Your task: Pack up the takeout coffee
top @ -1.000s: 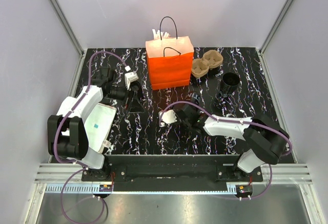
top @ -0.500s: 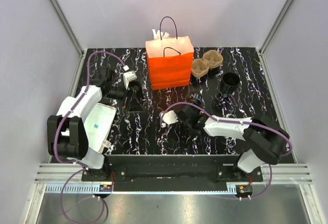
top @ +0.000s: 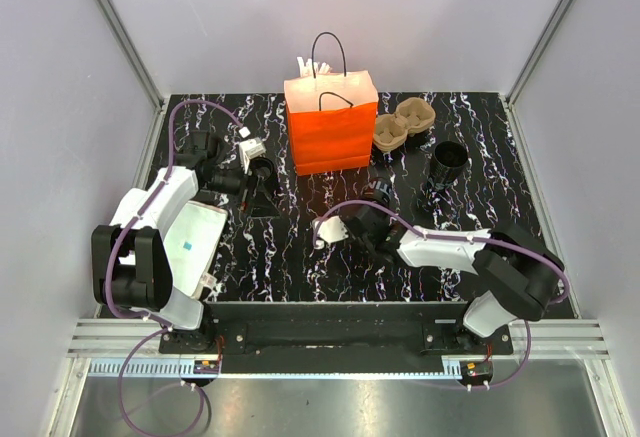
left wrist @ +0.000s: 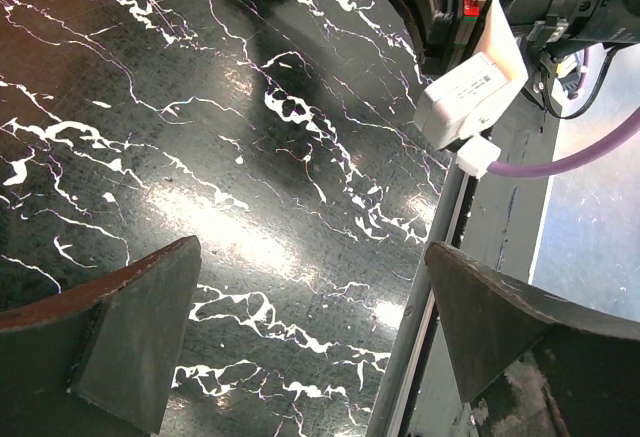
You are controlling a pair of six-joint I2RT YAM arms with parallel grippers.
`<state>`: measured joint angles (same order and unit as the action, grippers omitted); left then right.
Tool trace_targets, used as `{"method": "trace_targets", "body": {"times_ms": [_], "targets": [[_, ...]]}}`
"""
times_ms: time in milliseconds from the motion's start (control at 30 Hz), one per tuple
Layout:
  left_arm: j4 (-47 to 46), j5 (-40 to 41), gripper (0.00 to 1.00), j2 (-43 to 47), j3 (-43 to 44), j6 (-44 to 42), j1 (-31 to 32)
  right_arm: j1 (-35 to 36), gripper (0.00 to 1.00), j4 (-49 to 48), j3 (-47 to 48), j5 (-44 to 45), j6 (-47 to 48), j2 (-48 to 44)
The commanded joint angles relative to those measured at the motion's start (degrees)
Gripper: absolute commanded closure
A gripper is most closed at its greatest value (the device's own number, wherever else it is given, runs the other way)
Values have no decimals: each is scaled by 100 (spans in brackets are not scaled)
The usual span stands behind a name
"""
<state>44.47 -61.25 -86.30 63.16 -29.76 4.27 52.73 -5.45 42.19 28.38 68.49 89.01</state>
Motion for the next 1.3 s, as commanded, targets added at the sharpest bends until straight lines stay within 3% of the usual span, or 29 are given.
{"method": "trace_targets", "body": {"times_ms": [0, 133, 367, 767, 1067, 1267], "targets": [[-61, -282, 1, 149, -5, -118, -67, 53, 93, -430, 96, 88, 138, 222], [-52, -299, 1, 184, -23, -144, -93, 44, 100, -395, 114, 71, 165, 170], [-43, -335, 1, 131, 4, -144, -102, 53, 100, -141, 254, 115, 156, -15], [-17, -378, 1, 149, -5, -171, -120, 9, 100, 1318, 1185, -333, -942, -437], [62, -414, 1, 201, 13, -232, -120, -412, 100, 2846, 2319, -1500, -2697, -481], [115, -475, 1, 298, 12, -267, -128, -1378, 100, 3516, 2978, -2819, -4086, -560]]}}
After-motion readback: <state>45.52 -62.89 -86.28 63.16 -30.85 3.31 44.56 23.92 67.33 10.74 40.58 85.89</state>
